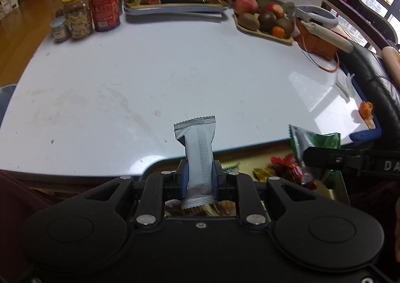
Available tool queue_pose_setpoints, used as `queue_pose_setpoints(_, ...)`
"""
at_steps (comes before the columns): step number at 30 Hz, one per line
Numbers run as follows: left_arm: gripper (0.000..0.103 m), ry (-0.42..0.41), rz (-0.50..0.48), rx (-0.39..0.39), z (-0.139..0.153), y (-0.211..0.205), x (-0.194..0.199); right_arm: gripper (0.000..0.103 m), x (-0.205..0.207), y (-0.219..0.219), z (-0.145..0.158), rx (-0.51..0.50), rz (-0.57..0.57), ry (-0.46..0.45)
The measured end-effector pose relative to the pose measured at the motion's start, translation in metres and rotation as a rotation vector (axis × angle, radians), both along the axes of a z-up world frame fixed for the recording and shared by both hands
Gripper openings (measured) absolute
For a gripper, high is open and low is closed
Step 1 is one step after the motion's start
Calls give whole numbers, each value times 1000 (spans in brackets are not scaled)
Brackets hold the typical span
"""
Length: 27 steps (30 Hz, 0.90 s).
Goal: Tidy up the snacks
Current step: 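Carry the green packet and white bar in both grippers to the gold tray, then open both grippers over the gold tray to drop the snacks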
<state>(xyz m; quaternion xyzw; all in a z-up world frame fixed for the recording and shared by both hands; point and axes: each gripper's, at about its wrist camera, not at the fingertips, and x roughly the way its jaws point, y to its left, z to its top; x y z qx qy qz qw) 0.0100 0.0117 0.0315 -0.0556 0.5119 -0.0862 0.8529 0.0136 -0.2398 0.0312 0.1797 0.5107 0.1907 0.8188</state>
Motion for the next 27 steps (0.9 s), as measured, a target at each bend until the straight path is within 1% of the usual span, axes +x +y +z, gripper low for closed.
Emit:
queue_pose_setpoints(2,25,20,-21,-12,-2,-7,-7,38,-10,1,-6,-29,18,14)
queue_pose_setpoints(5,25,37,-39,-6,-5,-16,-15,38,-19,-1,-13,-46,24,37)
queue_pose_setpoints(7,25,48,-50,-20,-6,-19,-18,38,-23,1,-12,-77,29,22)
queue_pose_setpoints(9,30,72,-77,-27,-7,-23,-23,40,-26,-1,-9,-90,15,1)
queue_pose_setpoints(10,34,75,-76,-21,-7,-24,-24,42,-26,-3,-8,-90,-1,0)
queue_pose_setpoints(11,42,74,-75,-5,-6,-27,-27,49,-26,-5,-7,-80,-15,4)
queue_pose_setpoints(12,48,66,-69,4,-5,-28,-30,49,-27,-8,-6,-63,-26,3)
queue_pose_setpoints(14,52,47,-50,-2,-3,-26,-32,49,-26,-12,-6,-43,-47,-5)
queue_pose_setpoints(16,52,51,-26,-6,-4,-24,-31,49,-27,-15,-6,-48,-64,-5)
queue_pose_setpoints(22,51,49,38,4,-6,-19,-28,49,-28,-15,-7,-29,-64,2)
queue_pose_setpoints(25,51,36,61,32,-4,-19,-27,49,-27,-13,-6,-26,-59,-7)
queue_pose_setpoints(27,51,34,74,31,-3,-16,-27,49,-27,-12,-6,-23,-58,-6)
